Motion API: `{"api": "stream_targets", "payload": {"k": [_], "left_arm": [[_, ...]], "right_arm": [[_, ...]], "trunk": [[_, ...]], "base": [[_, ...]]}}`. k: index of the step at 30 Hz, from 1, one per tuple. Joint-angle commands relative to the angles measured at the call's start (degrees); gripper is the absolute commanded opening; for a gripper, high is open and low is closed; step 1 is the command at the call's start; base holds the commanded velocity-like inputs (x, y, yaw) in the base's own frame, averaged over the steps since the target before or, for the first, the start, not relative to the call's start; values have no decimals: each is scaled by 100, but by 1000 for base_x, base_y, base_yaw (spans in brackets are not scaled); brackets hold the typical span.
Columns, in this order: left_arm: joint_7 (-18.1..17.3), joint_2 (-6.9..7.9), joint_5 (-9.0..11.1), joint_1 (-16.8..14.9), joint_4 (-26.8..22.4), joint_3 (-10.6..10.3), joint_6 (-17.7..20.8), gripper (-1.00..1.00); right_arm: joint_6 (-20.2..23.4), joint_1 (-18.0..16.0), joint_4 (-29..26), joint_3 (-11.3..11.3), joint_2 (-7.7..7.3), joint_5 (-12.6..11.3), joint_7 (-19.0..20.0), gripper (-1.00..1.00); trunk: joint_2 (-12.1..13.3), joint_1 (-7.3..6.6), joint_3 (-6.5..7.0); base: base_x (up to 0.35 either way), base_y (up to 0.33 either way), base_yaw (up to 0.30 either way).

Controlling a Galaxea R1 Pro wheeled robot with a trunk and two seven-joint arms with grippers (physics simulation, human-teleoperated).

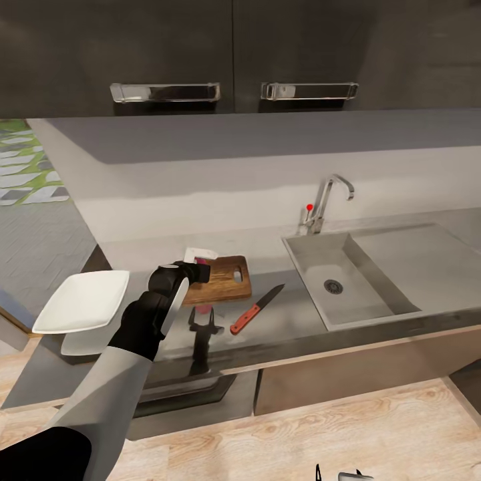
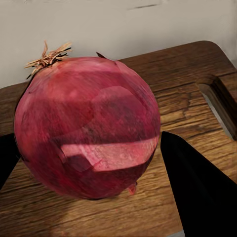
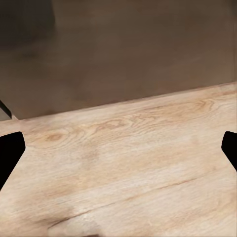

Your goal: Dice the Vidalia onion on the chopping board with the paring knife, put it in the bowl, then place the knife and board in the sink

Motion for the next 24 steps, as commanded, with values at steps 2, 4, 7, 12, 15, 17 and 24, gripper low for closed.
{"api": "stream_targets", "payload": {"k": [2, 4, 7, 12, 15, 17, 24], "left_arm": [[33, 1, 24, -5, -6, -9, 26, -100], [33, 1, 24, -5, -7, -9, 26, -100], [33, 1, 24, -5, -4, -9, 26, -100], [33, 1, 24, -5, 0, -9, 26, -100], [33, 1, 24, -5, 1, -9, 26, -100], [33, 1, 24, -5, 12, -9, 26, -100], [33, 1, 24, -5, 63, -9, 21, -100]], "right_arm": [[-9, -4, 4, -27, 3, 61, -38, 100], [-10, -4, 4, -27, 3, 61, -38, 100], [-11, -2, 4, -25, 3, 61, -38, 100], [-10, -3, 4, -26, 2, 61, -38, 100], [-9, -1, 4, -27, 2, 61, -38, 100], [-11, -3, 4, -27, 2, 61, -38, 100], [-11, -4, 4, -27, 3, 61, -38, 100]], "trunk": [[-8, 2, -8], [-8, 2, -8], [-8, 2, -8], [-8, 2, -8], [-8, 2, -8], [-8, 2, -8], [-8, 2, -8]], "base": [[9, -10, 0], [4, -5, 0], [2, -2, 0], [0, 0, 0], [0, -2, 0], [0, -96, 0], [0, -91, 0]]}}
